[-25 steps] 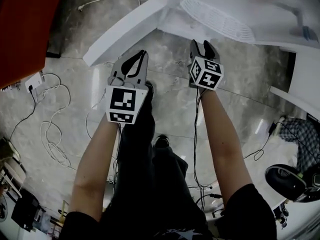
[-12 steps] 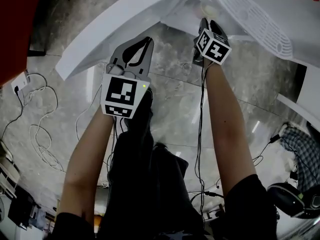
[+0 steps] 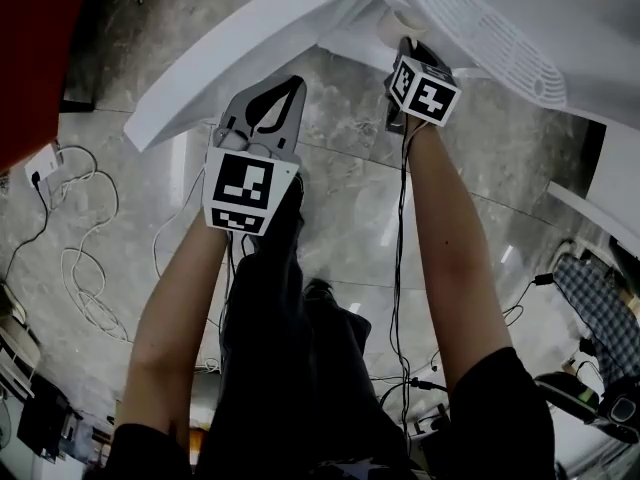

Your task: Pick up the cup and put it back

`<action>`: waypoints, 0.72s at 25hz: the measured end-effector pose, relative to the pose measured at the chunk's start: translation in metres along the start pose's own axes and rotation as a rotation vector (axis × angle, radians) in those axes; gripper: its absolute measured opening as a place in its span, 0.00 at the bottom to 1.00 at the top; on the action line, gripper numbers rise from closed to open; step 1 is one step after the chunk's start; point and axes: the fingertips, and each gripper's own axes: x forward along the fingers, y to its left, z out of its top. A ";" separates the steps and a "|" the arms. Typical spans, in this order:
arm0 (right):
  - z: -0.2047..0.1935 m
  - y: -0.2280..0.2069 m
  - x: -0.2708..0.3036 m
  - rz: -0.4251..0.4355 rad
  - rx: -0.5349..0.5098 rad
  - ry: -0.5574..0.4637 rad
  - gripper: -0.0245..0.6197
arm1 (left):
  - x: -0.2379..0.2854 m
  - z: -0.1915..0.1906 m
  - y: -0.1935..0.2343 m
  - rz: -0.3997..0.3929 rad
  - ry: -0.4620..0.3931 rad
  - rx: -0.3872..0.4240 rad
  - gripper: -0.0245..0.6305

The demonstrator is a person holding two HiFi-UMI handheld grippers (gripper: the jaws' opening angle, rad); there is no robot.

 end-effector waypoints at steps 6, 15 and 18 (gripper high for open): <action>0.007 0.024 -0.088 0.057 0.017 -0.012 0.10 | -0.055 0.041 -0.035 0.006 -0.007 0.001 0.05; 0.037 0.045 -0.276 0.145 0.013 -0.029 0.10 | -0.177 0.140 -0.110 0.066 -0.050 0.031 0.05; 0.057 0.046 -0.347 0.168 0.026 -0.053 0.10 | -0.232 0.181 -0.133 0.106 -0.069 0.011 0.05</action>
